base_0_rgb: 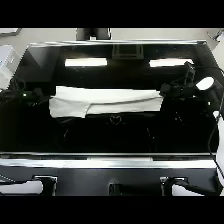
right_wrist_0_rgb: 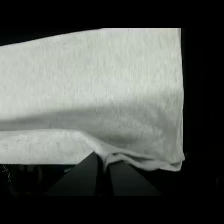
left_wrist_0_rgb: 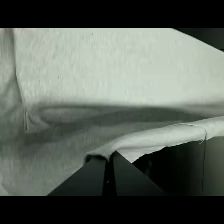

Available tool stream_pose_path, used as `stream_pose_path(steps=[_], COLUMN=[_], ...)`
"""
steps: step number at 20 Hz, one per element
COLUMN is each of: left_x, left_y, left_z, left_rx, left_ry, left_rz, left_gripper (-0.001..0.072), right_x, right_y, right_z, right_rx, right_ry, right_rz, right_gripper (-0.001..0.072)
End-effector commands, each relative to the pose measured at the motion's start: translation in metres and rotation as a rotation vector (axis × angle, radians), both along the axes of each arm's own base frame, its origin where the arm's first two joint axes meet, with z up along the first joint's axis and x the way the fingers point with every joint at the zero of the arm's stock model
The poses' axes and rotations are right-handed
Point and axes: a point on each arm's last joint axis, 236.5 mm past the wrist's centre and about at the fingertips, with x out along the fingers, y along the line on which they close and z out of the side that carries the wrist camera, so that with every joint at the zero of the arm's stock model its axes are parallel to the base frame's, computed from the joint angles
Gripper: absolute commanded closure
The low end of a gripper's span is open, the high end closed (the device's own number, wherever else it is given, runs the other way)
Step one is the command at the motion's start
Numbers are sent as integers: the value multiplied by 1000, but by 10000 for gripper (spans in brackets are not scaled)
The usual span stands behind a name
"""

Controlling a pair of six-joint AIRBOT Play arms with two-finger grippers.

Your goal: Fold the clothes and pants, and hang the long-sleeved shirts on hangers.

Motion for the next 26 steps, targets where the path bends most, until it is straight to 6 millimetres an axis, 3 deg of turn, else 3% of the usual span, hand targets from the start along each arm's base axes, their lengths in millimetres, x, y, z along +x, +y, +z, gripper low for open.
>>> stream_pose_path(steps=[1, 5, 8, 12, 16, 17, 18, 19, 20, 22, 25, 26], left_x=[45, 88, 108, 116, 114, 115, 117, 118, 120, 124, 126, 124], left_y=[-6, -7, -8, -9, -8, -8, -7, -6, -5, -2, 9, 14], left_z=[6, -2, -18, -57, -94, -98, -99, -98, -93, -77, -37, -24], left_rx=[-8, -26, -42, -57, -71, -71, -69, -68, -67, -69, -43, -17], left_ry=[-28, -32, -14, 45, 106, 109, 106, 100, 91, 70, 40, 36], left_rz=[-11, 2, 6, 10, 16, 21, 27, 32, 30, 24, 7, 5], left_gripper=[692, 692, 692, 692, 684, 620, 523, 386, 291, 288, 286, 219], right_x=[26, 51, 73, 85, 78, 78, 78, 79, 78, 73, 59, 52], right_y=[-7, -12, -7, 4, -8, -9, -11, -13, -14, -22, -53, -65], right_z=[-8, -22, -33, -76, -121, -125, -125, -124, -122, -109, -75, -66], right_rx=[-10, 3, 3, -13, -42, -50, -53, -50, -50, -38, -4, 19], right_ry=[-19, -42, -51, 10, 109, 113, 113, 112, 115, 126, 141, 154], right_rz=[-44, -83, -76, -64, -113, -112, -116, -128, -133, -150, -204, -218], right_gripper=[687, 686, 686, 685, 683, 675, 601, 473, 435, 389, 202, 160])
